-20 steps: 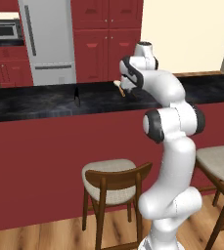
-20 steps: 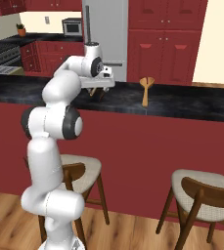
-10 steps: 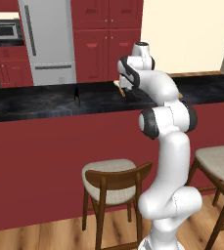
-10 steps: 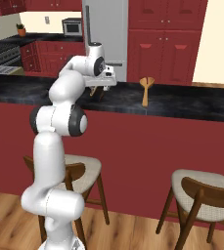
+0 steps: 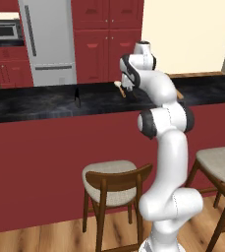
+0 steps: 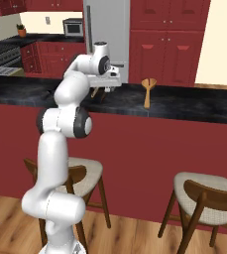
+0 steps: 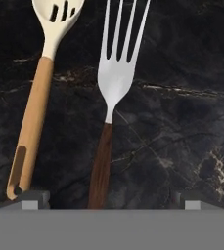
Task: Pick up the metallic utensils from the counter and place them in the open drawer. Make sure not to pick up any wooden utensils.
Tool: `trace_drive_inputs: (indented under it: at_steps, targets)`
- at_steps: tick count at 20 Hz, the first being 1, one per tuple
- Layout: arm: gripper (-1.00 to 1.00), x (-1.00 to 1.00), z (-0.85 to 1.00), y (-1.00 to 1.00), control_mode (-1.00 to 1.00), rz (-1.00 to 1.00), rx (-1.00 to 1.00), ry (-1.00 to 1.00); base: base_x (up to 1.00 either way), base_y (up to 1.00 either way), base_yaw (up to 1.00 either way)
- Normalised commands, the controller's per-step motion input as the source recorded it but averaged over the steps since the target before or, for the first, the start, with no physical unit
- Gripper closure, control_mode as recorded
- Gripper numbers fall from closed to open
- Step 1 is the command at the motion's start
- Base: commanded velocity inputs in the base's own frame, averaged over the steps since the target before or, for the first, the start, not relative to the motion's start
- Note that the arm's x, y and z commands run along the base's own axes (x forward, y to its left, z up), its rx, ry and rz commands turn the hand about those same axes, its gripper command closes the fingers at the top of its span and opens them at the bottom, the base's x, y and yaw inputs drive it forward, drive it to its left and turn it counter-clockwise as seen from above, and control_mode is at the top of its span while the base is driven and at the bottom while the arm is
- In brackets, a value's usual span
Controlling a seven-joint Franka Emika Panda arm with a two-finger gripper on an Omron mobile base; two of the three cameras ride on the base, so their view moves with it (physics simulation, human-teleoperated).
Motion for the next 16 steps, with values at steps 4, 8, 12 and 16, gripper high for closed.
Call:
trace_drive_inputs:
  at_steps: [4,8,12,16]
  targets:
    - [-1.0,0.0,-0.08,-0.01,-1.0,0.0,0.0,0.02,0.0,0.0,0.0]
    - [-1.0,0.0,-0.25,0.0,-1.0,0.0,0.0,0.01,0.0,0.0,0.0]
    - [-1.0,0.0,-0.05,0.23,-1.0,0.0,0.0,0.0,0.0,0.0,0.0]
    - [-1.0,0.1,0.0,0.16,-1.0,-0.01,0.0,0.0,0.0,0.0,0.0]
